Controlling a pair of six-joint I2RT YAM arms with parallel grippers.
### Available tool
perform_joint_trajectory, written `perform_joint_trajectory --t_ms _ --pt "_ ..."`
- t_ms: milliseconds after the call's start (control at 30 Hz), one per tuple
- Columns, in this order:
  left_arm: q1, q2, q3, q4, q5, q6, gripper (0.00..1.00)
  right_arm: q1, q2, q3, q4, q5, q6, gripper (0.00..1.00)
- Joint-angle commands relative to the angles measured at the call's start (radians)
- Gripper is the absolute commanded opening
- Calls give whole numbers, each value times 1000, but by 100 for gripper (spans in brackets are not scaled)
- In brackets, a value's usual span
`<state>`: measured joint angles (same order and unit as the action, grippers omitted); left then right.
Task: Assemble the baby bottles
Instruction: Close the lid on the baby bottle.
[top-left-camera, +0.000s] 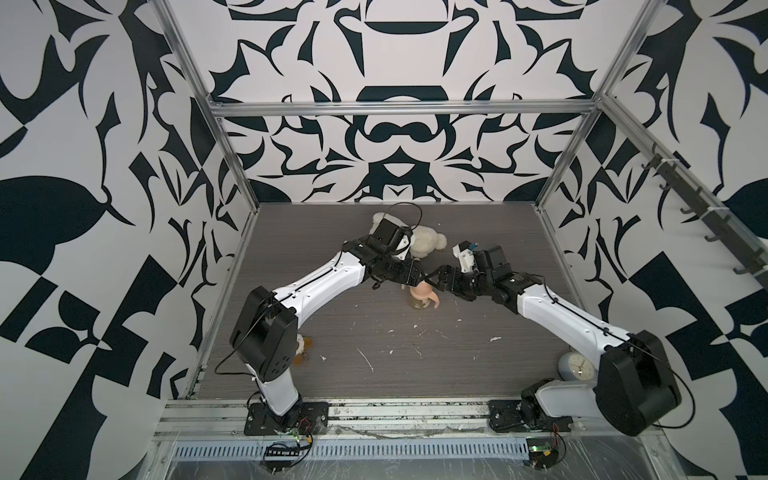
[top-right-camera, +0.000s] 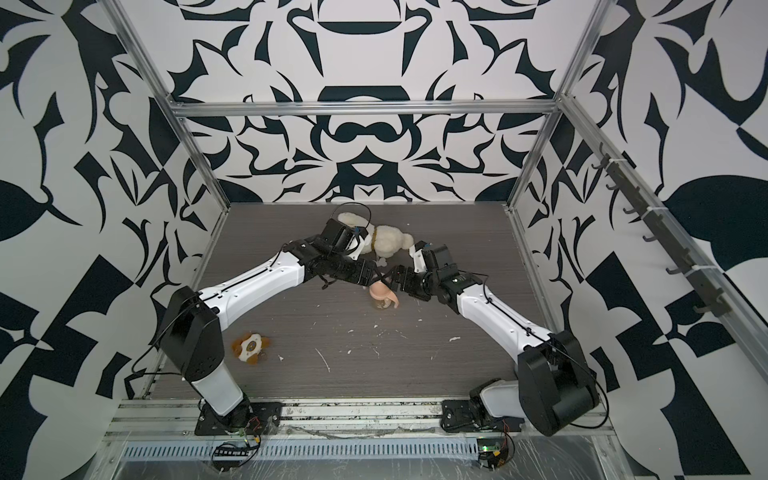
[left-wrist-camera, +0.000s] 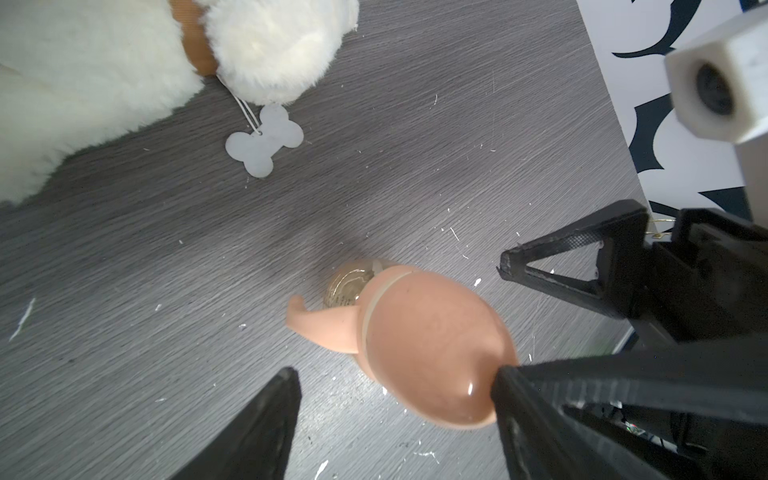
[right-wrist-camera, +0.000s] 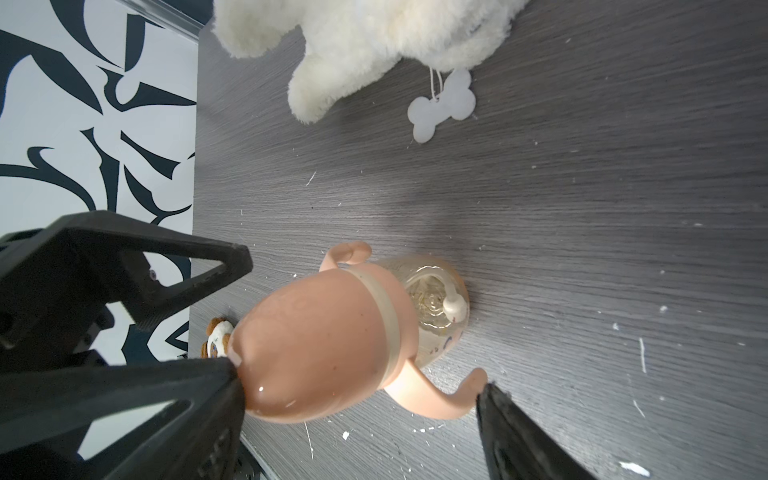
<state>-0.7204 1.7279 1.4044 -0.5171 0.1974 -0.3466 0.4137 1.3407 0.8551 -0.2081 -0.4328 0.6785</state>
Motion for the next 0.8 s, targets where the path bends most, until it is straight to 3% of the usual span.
perform_joint_trajectory --t_ms 0,133,267,633,767 --pt "-8 37 -13 -85 -32 19 77 -4 15 -27 -145 86 -31 87" --pt "-8 41 21 -95 -31 30 83 -1 0 23 -145 104 -81 91" --pt "-8 27 52 -91 -20 38 100 5 -79 50 -85 139 -130 98" --pt "-8 -77 79 -88 -32 43 99 7 -256 54 -98 177 -249 100" --pt "-8 -240 -1 -9 -139 88 100 7 -341 61 -155 288 -359 100"
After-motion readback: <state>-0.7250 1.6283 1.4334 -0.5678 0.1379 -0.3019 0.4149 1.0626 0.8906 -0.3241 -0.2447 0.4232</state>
